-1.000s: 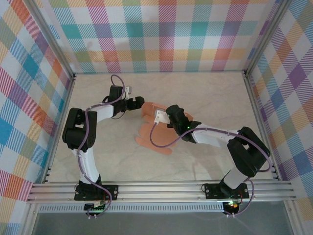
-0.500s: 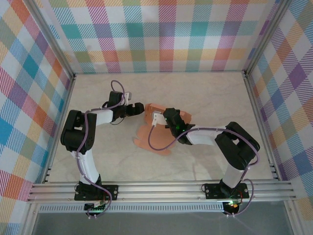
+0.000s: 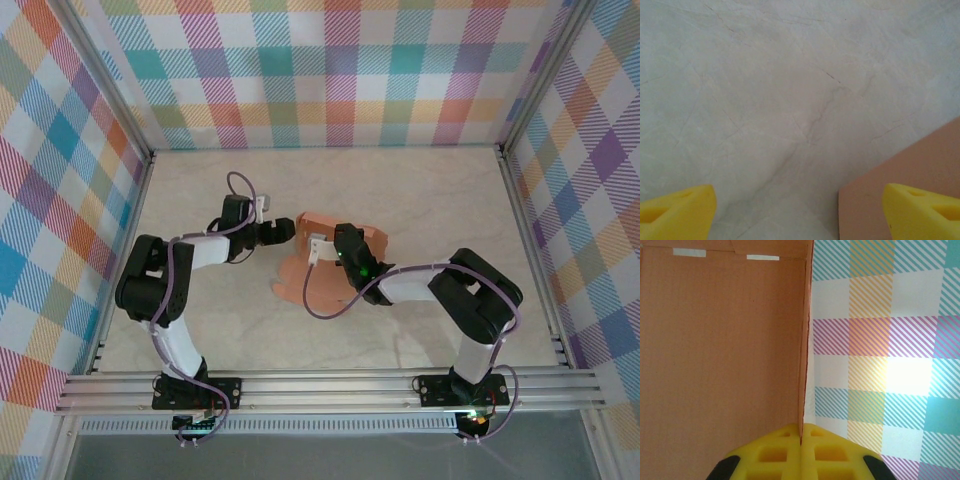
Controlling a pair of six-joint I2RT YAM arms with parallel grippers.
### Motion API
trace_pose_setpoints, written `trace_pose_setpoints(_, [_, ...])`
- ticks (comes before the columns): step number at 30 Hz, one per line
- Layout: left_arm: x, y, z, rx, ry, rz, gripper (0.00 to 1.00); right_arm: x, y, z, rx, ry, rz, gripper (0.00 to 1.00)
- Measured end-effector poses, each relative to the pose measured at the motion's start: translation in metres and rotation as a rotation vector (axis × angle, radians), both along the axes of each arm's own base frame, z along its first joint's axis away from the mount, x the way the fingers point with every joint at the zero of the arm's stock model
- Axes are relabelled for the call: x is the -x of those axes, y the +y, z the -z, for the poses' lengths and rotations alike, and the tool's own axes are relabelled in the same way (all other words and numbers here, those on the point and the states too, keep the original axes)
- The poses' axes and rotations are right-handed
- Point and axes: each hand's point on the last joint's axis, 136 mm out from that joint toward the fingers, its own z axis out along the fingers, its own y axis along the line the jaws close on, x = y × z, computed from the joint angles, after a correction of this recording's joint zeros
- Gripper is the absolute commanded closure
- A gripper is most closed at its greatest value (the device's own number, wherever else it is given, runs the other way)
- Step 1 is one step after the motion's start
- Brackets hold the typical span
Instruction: Fold the paper box
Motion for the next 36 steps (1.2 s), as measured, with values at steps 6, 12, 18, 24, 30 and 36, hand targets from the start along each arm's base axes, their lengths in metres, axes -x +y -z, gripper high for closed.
trace_pose_setpoints(6, [0.019,-0.011,-0.008,-0.015,-0.058,0.037,0.23,0.002,0.0,0.005,0.007,-0.007,0.008,1.0])
trace_pose_setpoints(12, [0.022,-0.017,-0.015,-0.019,-0.109,0.066,0.37,0.002,0.0,0.004,0.007,-0.012,0.013,1.0])
trace_pose_setpoints(18, [0.024,-0.024,-0.018,-0.008,-0.13,0.108,0.48,0.003,-0.001,0.005,0.007,-0.01,0.017,1.0])
trace_pose_setpoints(24, [0.027,-0.036,-0.011,0.011,-0.114,0.151,0.5,0.006,0.0,0.006,0.008,-0.01,0.019,1.0])
trace_pose_setpoints(30, [0.027,-0.043,-0.011,0.016,-0.114,0.173,0.56,0.009,0.001,0.004,0.002,-0.027,0.027,1.0])
trace_pose_setpoints(36, [0.027,-0.043,-0.01,0.014,-0.111,0.171,0.57,0.011,0.004,0.003,-0.005,-0.034,0.022,1.0])
